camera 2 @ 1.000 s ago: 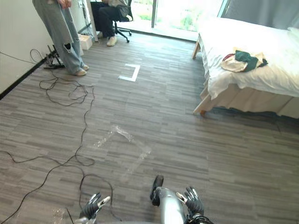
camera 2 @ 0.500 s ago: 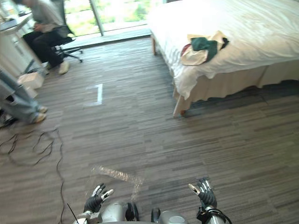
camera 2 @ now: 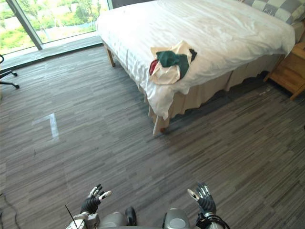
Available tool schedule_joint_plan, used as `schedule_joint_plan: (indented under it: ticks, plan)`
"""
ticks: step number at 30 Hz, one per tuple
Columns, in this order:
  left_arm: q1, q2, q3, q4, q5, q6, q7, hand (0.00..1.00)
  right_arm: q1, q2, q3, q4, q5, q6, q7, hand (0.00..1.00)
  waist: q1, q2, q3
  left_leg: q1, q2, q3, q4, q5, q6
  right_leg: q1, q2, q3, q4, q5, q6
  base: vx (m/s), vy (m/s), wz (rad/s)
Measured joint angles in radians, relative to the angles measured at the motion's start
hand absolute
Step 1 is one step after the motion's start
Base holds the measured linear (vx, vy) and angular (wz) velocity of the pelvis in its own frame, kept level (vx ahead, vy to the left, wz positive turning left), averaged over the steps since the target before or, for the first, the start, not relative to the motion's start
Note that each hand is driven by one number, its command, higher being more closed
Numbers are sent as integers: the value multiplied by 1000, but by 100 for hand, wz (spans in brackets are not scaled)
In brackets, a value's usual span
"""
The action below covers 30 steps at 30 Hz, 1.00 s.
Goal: Tidy the bed and pick cloth on bed and put in laundry
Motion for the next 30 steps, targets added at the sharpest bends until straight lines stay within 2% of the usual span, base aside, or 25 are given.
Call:
schedule_joint_plan:
  ticks: [1,2,3,4,5,6,8,9,10,11,12,13,14,17,18,19,20,21,22,24,25,27,29,30]
  plan:
    - [2,0,-9,4,0,-1,2,0,-3,5,2,6,0,-6,1,0,4,-18,8,21,-5,-11,3,-35,-30,-26,-20,35,-118,105,13,360,-184,37]
    - [13,15,-14,7,1,-1,2,0,-2,9,4,5,0,-7,-1,0,9,-34,13,39,-13,-18,9,-58,-56,-28,-40,67,-178,165,26,417,-295,39]
    - [25,25,-18,20,3,-3,1,0,-1,13,4,6,1,-9,-7,0,9,-40,15,58,-11,-29,28,-98,-83,-27,-62,72,-156,250,40,509,-405,34]
    - [37,16,-24,33,10,-6,2,0,0,5,-1,5,5,-14,-24,0,4,-24,8,80,18,-39,61,-150,-98,-38,-46,65,-60,258,4,406,-354,24]
    - [54,6,-26,33,13,-15,1,0,-7,-9,-1,4,7,-19,-32,0,7,10,2,89,48,-36,73,-178,-97,-58,-30,56,15,204,-17,505,-358,8]
    - [64,-6,-26,35,12,-24,2,0,-28,-21,-2,3,7,-21,-52,0,13,51,-7,80,73,-34,116,-176,-89,-82,-13,47,77,142,-47,406,-267,5]
    - [45,-8,-25,38,10,-29,5,0,-46,-28,-16,4,5,-15,-85,0,4,56,-4,-21,99,-19,325,-118,-81,-62,-25,27,81,108,-50,406,-322,27]
    - [41,-11,-23,38,0,-30,4,0,-43,-33,-18,4,6,-15,-104,0,4,48,5,-91,142,-6,523,-32,-79,1,-13,18,46,94,-59,274,-245,23]
    - [41,-12,-23,38,0,-30,3,0,-42,-29,-18,4,6,-16,-110,0,7,55,9,-122,174,14,625,-35,-82,46,1,16,18,92,-63,366,-235,1]
    - [41,-14,-22,37,0,-30,1,0,-41,-34,-23,4,6,-18,-120,0,10,60,10,-153,222,64,762,-49,-61,120,22,14,-35,92,-63,337,-182,-18]
    - [41,-14,-19,31,0,-30,1,0,-42,-42,-44,4,6,-27,-130,0,10,56,8,-171,236,132,806,-65,-38,189,32,16,-97,92,-61,401,-209,-22]
    - [41,-15,-18,25,0,-30,1,0,-42,-42,-55,4,6,-35,-131,0,10,55,8,-181,234,164,788,-68,-32,214,36,18,-120,93,-61,309,-128,-21]
    - [39,-17,-16,5,0,-31,1,0,-44,-42,-69,4,4,-44,-132,0,10,54,7,-195,215,224,702,-69,-31,243,39,21,-159,94,-59,321,-93,-15]
    - [35,-38,-14,-23,-13,-33,1,0,-64,-43,-130,4,-5,-65,-151,0,9,55,5,-191,106,329,335,-59,-46,298,36,19,-214,111,-64,346,-35,-10]
    - [34,-51,-17,-36,-20,-29,1,0,-71,-42,-151,-2,-17,-77,-166,0,6,57,4,-184,62,368,199,-24,-45,319,37,8,-231,105,-54,340,25,8]
    - [32,-56,-19,-43,-20,-28,1,0,-69,-42,-157,-17,-22,-79,-181,0,6,60,2,-184,40,382,142,12,-24,327,39,1,-233,98,-42,324,71,27]
    - [29,-68,-21,-51,-20,-26,1,0,-65,-43,-169,-51,-35,-81,-211,0,5,73,-6,-186,9,392,57,110,14,344,50,-19,-232,82,-18,313,110,30]
    - [29,-70,-24,-51,-20,-25,1,0,-63,-43,-174,-72,-36,-82,-224,0,5,80,-11,-185,2,396,28,149,49,353,59,-27,-231,74,-6,367,156,48]
    - [27,-55,-20,-49,-20,-12,3,0,-73,-30,-173,-86,-40,-86,-264,0,3,57,-44,-161,-34,400,-29,135,76,356,39,-49,-213,48,22,293,140,41]
    - [22,-51,-21,-48,-20,-11,3,0,-87,-23,-173,-118,-66,-89,-305,0,11,29,-46,-139,-63,391,-69,127,83,327,3,-60,-116,11,59,230,124,39]
    - [22,-49,-26,-30,-18,-5,4,0,-118,-24,-182,-134,-78,-90,-352,0,14,21,-41,-104,-83,367,-102,118,83,260,-51,-76,96,-7,75,230,138,38]
    - [27,-35,-28,-20,-18,-4,9,0,-143,-21,-200,-155,-92,-91,-397,0,11,13,-37,-62,-93,331,-107,97,91,188,-112,-76,320,-7,64,232,103,54]
    - [26,-1,-36,-8,-23,-5,23,0,-159,-30,-222,-161,-158,-95,-483,0,12,4,-37,-28,-88,273,-81,56,84,156,-144,-70,350,-61,34,277,-27,86]
    - [26,15,-35,-2,-29,-6,23,0,-170,-36,-242,-179,-194,-92,-534,0,9,5,-37,-21,-79,231,-70,47,78,137,-137,-52,297,-69,39,278,-86,98]
